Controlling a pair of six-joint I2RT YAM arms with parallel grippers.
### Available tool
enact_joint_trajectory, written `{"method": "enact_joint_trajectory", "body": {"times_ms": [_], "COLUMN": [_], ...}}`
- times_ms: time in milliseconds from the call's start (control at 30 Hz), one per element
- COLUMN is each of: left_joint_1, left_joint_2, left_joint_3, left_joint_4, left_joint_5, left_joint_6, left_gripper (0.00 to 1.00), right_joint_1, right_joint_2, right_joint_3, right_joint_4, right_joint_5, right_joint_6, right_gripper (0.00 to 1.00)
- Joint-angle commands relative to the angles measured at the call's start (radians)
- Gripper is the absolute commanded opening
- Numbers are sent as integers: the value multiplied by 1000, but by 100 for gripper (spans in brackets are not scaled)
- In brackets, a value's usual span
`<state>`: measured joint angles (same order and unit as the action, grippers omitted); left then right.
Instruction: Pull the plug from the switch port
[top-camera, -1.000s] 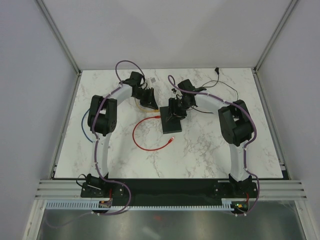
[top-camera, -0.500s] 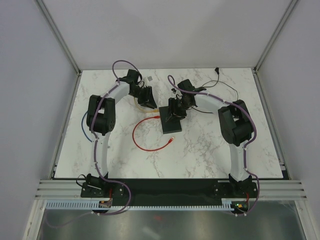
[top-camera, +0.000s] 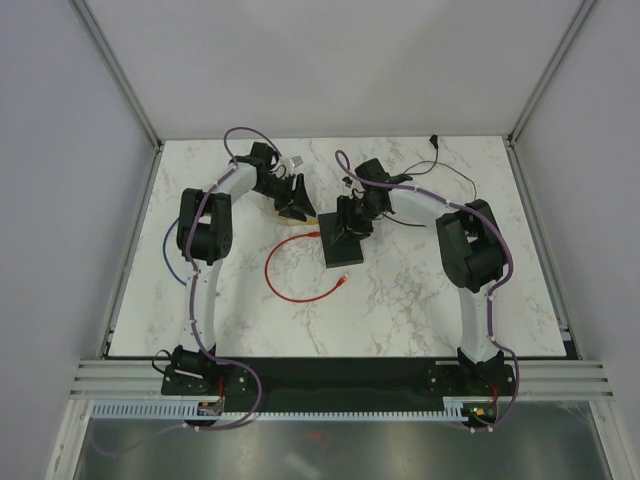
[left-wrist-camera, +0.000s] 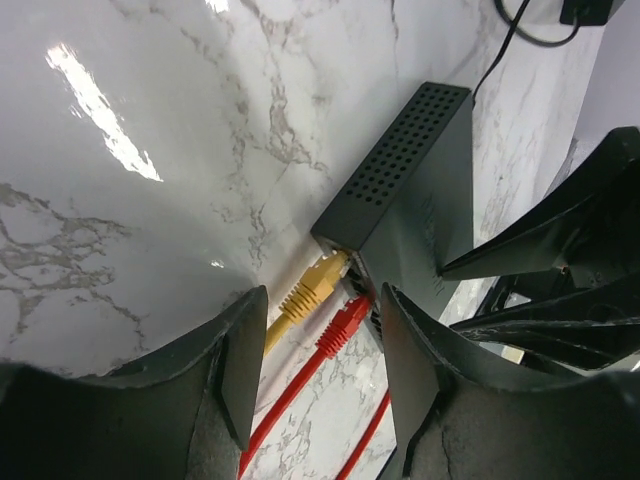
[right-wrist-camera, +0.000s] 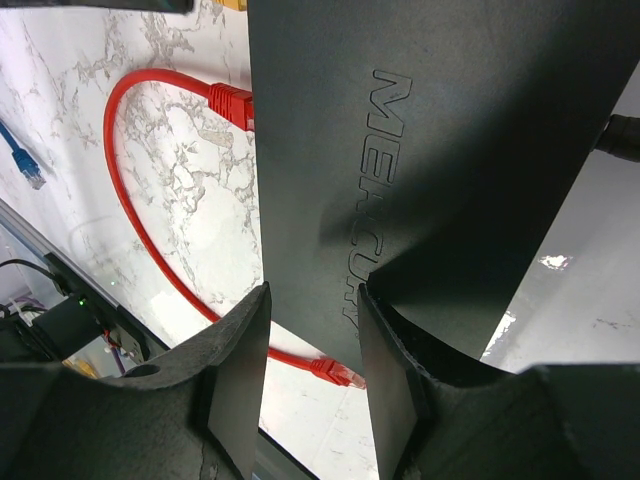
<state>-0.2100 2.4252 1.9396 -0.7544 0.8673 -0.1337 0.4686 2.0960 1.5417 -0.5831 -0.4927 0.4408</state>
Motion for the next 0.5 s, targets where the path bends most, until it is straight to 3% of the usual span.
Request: {"method": "enact_joint_trajectory", "body": {"times_ms": [0, 200, 467], "left_joint_1": [-5, -26, -34], "left_joint_2": [20, 43, 57], "left_joint_3": [28, 27, 7], "left_joint_4": [-46, -51, -54], "left_joint_5": [19, 48, 78], "left_joint_6": [71, 77, 48], "left_gripper": [57, 59, 47], "right_joint_1": [7, 5, 7], "right_joint_2": [41, 42, 47], "right_joint_3": [14, 14, 18], "right_joint_4": [-18, -15, -17], "right_joint_5": [31, 32, 32], "right_joint_6": [-25, -25, -22], "right_gripper": [49, 49, 49]}}
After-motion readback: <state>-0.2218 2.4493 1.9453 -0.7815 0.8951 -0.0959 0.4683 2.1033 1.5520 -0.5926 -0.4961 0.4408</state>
